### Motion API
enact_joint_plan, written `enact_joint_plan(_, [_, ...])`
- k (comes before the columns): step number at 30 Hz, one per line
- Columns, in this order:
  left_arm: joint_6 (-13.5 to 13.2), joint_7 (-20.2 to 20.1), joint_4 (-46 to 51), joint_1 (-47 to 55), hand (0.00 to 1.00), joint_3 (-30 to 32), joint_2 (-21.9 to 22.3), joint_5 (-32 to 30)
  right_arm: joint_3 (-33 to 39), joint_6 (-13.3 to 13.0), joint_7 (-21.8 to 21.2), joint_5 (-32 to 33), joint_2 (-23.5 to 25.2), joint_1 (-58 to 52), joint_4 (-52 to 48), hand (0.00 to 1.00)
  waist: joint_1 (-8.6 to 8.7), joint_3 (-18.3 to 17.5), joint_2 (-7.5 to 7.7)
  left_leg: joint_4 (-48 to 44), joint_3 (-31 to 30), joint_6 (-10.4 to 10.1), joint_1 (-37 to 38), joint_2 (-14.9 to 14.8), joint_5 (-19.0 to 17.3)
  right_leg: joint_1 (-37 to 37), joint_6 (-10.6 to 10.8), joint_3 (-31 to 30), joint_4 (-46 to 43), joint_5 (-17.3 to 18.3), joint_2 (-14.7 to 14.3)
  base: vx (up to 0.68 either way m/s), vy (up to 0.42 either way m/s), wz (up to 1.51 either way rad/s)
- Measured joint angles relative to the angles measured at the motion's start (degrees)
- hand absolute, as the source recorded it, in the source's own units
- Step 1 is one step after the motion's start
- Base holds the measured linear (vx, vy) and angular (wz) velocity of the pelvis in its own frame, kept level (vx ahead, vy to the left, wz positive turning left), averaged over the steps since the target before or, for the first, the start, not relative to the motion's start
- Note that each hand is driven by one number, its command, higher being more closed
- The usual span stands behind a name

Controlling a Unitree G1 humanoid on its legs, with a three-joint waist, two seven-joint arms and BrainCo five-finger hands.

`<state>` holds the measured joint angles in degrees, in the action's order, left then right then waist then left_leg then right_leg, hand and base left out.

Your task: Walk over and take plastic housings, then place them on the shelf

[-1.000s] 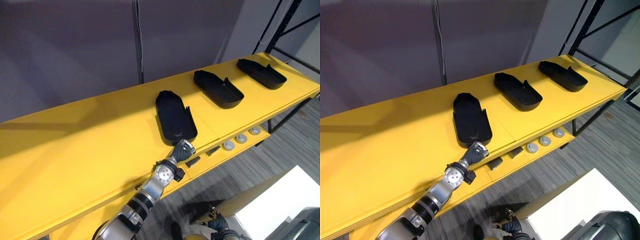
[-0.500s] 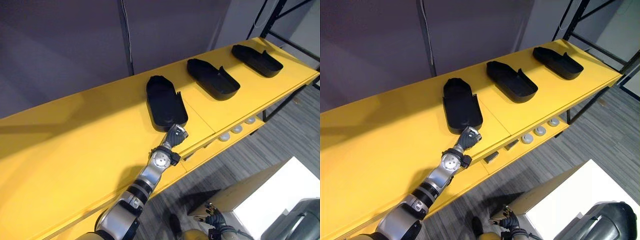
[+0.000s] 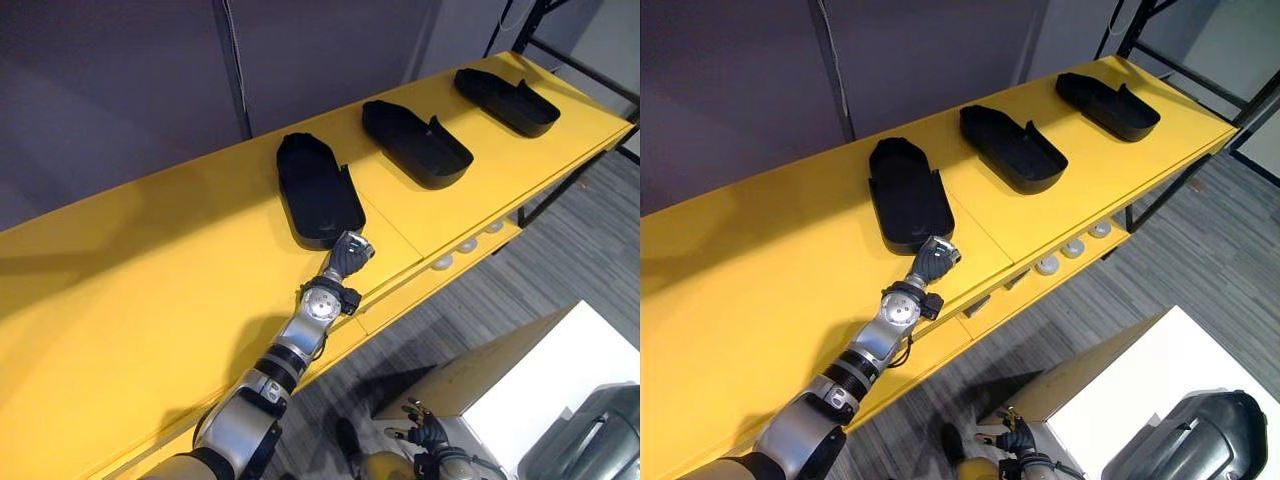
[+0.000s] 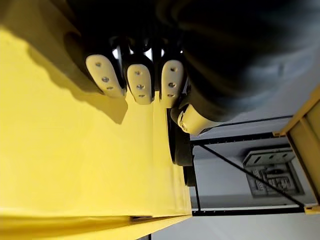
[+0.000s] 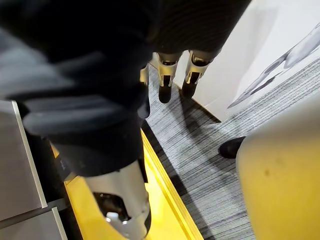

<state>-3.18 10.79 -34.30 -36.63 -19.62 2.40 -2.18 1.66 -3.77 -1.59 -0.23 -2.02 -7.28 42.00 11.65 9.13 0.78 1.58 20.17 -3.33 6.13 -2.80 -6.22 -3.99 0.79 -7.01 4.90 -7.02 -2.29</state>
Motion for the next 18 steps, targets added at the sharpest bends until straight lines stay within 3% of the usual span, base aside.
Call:
enact_joint_plan(5, [-0.7, -0.1, 13.0, 6.1, 1.0, -1.3, -0.1, 3.9, 0.4, 0.0, 1.0, 0.2, -0.3, 0.3, 0.2, 0.0, -0.19, 0.3, -0.87, -0.7, -2.5, 0.2, 0.1, 0.0, 0.2, 1.4, 0.0, 2.5, 0.0, 0.0, 0.6, -0.06, -0.035, 0.25])
enact_joint_plan(9, [-2.9, -0.4, 25.4, 10.6, 1.0, -1.5, -1.8, 6.4, 0.4, 0.0, 1.3, 0.4, -1.3, -0.4, 0.5, 0.0, -2.97, 0.1, -1.5, -1.3, -3.9, 0.7, -0.2, 0.3, 0.4, 1.9, 0.0, 3.3, 0.0, 0.0, 1.2, -0.07, -0.023, 0.18])
enact_joint_plan(12, [-4.4, -1.3, 37.0, 15.3, 1.0, 0.2, -3.9, 7.8, 0.4, 0.0, 1.3, 0.4, -2.3, -0.4, 0.9, 0.0, -3.56, -0.2, -1.87, -1.7, -6.1, 1.3, -0.9, 0.6, 0.9, 2.2, 0.0, 5.3, 0.0, 0.0, 1.8, -0.08, -0.035, 0.36])
enact_joint_plan(13, [-5.6, -1.5, 43.0, 17.6, 1.0, 2.4, -4.9, 8.9, 0.4, 0.0, 1.3, 0.4, -2.6, -0.4, 1.7, 0.0, -4.82, -0.2, -1.89, -1.8, -6.8, 1.6, -0.9, 0.7, 1.1, 2.6, 0.0, 6.2, 0.0, 0.0, 2.0, -0.06, -0.021, 0.28])
enact_joint_plan(15, [-7.2, -1.4, 48.0, 19.8, 1.0, 5.7, -5.8, 9.3, 0.4, 0.0, 1.3, 0.4, -2.8, -0.4, 2.2, 0.0, -5.6, -0.2, -1.9, -2.0, -8.0, 1.7, -0.9, 0.8, 1.2, 3.3, 0.0, 7.1, 0.0, 0.1, 2.2, -0.06, -0.016, 0.35])
enact_joint_plan(18, [-9.9, -0.3, 55.4, 25.5, 1.0, 15.7, -7.1, 10.4, 0.5, 0.0, 1.3, 0.4, -2.9, -0.3, 3.6, 0.0, -7.33, -0.4, -1.84, -2.2, -11.0, 2.2, -1.0, 1.4, 1.8, 4.5, 0.1, 9.9, 0.0, 0.3, 3.0, -0.06, -0.007, 0.53])
